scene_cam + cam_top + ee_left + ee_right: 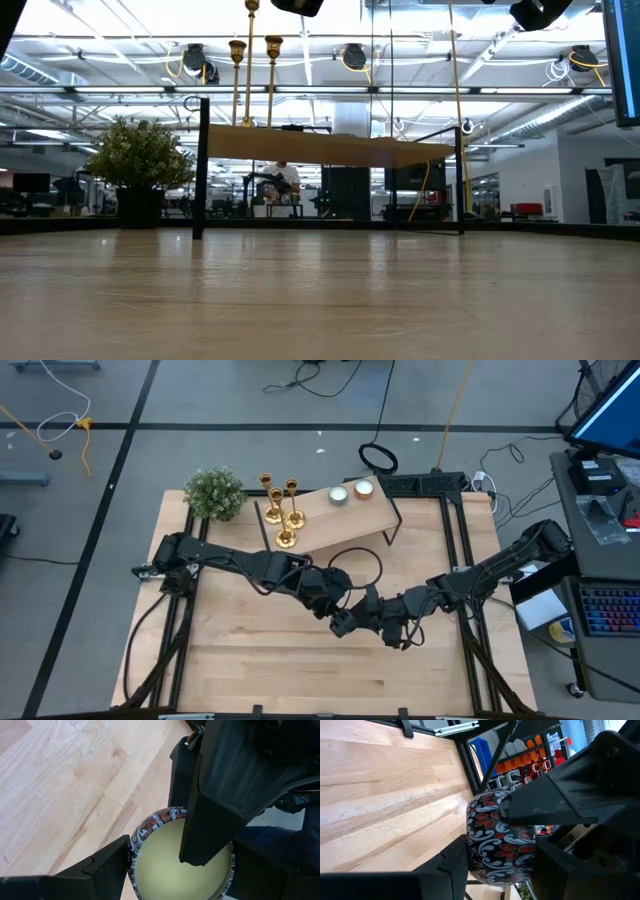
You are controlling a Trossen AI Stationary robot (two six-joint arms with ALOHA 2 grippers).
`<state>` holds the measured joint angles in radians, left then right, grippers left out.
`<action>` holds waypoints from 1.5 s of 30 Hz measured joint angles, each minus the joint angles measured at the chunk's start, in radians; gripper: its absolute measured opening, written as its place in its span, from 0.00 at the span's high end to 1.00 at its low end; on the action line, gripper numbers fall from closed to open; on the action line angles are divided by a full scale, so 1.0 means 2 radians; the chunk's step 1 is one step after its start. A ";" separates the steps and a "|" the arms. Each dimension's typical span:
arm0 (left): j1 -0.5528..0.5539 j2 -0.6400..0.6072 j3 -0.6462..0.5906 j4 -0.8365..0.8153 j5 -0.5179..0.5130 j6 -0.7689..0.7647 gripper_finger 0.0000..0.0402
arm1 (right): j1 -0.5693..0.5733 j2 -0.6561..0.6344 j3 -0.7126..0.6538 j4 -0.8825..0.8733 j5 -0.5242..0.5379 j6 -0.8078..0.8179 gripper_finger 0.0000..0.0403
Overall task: Pick & Place candle stick holders
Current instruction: Put the black scented candle on the shelf
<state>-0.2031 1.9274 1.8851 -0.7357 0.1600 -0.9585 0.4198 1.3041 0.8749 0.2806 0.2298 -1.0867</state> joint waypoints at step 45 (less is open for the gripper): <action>0.027 0.002 -0.001 0.009 0.057 0.046 0.12 | -0.001 -0.002 0.002 -0.039 0.048 0.013 0.61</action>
<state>-0.1501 1.9316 1.8828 -0.7170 0.2741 -0.8661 0.4183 1.3003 0.8787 0.2017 0.3249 -1.0599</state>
